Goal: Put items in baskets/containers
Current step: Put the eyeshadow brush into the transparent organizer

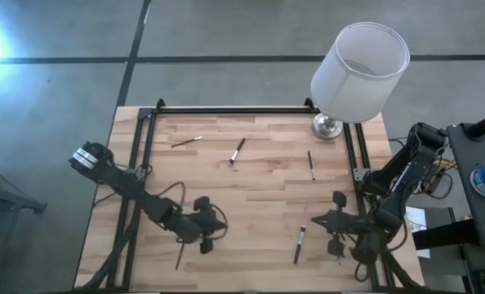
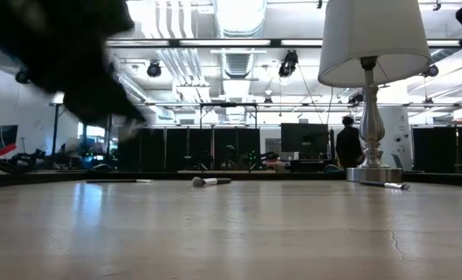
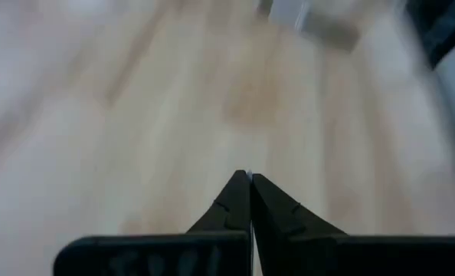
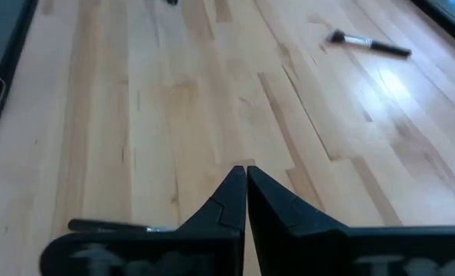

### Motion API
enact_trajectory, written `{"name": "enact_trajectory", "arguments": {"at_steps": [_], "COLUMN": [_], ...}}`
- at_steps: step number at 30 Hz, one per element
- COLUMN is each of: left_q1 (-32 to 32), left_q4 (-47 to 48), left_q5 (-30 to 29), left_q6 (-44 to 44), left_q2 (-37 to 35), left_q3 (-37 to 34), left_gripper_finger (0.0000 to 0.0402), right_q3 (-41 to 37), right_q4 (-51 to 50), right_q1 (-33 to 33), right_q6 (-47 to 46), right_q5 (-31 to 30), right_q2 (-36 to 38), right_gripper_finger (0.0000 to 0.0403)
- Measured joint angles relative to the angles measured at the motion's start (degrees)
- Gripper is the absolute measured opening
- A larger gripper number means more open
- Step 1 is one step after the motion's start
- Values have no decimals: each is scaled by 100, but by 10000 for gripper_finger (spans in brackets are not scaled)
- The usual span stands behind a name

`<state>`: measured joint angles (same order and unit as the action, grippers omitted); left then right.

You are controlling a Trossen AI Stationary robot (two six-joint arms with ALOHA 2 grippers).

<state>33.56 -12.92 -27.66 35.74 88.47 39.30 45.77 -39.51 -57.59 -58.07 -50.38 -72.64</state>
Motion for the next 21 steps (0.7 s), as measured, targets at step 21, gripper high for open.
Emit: {"name": "enact_trajectory", "arguments": {"at_steps": [21], "left_q1": [-88], "left_q4": [-5275], "left_q5": [-46], "left_q6": [-3306], "left_q2": [-513], "left_q3": [-996], "left_gripper_finger": [0], "right_q3": [-2017], "right_q4": [9287], "right_q1": [1816], "right_q6": [5028], "right_q5": [809], "right_q2": [-582], "right_gripper_finger": [51]}}
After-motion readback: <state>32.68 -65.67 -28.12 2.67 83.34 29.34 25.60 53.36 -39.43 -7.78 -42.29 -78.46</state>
